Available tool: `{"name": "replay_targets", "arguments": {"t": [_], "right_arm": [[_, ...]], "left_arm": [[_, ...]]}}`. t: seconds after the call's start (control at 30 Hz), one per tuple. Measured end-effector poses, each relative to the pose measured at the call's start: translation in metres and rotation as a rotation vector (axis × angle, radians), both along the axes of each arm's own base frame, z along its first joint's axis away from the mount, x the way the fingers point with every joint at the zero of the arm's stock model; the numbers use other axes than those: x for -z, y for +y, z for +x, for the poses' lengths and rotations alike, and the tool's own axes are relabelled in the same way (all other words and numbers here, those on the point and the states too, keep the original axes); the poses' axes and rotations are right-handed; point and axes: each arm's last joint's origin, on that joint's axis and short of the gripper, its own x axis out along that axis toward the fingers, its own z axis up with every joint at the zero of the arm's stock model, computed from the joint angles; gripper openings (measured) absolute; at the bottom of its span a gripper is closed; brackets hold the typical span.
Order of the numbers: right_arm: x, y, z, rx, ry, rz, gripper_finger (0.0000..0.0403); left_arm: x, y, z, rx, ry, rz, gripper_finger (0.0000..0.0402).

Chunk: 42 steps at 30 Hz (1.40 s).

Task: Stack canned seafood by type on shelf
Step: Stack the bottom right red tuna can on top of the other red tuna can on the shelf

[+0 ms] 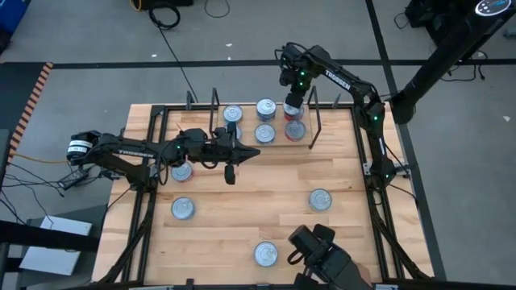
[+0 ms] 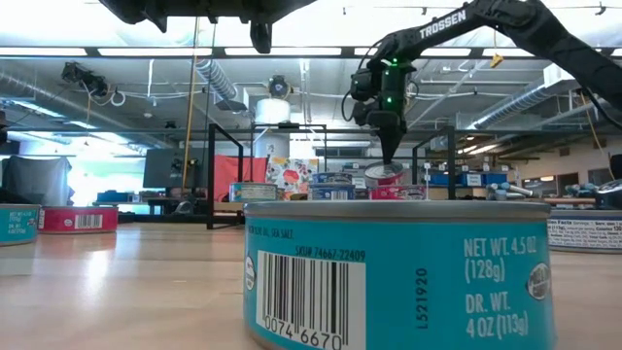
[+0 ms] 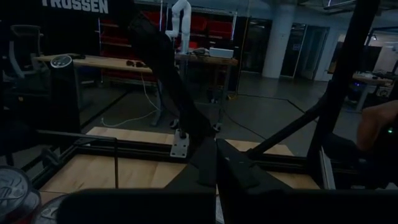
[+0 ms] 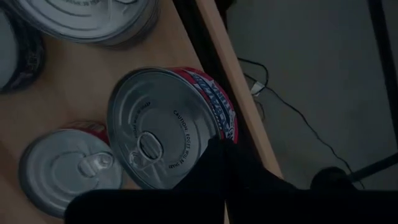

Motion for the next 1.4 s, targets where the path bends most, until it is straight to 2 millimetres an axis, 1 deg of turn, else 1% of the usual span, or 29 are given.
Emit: {"name": "replay_targets", "arguments": {"t": [0.87,1.0,1.13,1.23,1.4], "right_arm": [[0.001,0.003,0.000,0.014,-0.001,0.032,0.0000],[0.005,0.004,-0.001,0.014,0.013,0.047,0.0000],[0.015,0.005,-0.002,0.019,0.037,0.071,0.0000],[0.018,0.005,-0.002,0.021,0.048,0.073,0.0009],[0.018,0.003,-0.001,0.025,0.047,0.043,0.0042]], "left_arm": [[0.000,0.000,0.000,0.000,0.000,0.000,0.0003],[0.000,0.000,0.000,0.000,0.000,0.000,0.0003],[0.000,0.000,0.000,-0.003,0.000,0.000,0.0003],[0.000,0.000,0.000,-0.003,0.000,0.000,0.0003],[0.000,0.000,0.000,-0.003,0.000,0.000,0.0003]]}}
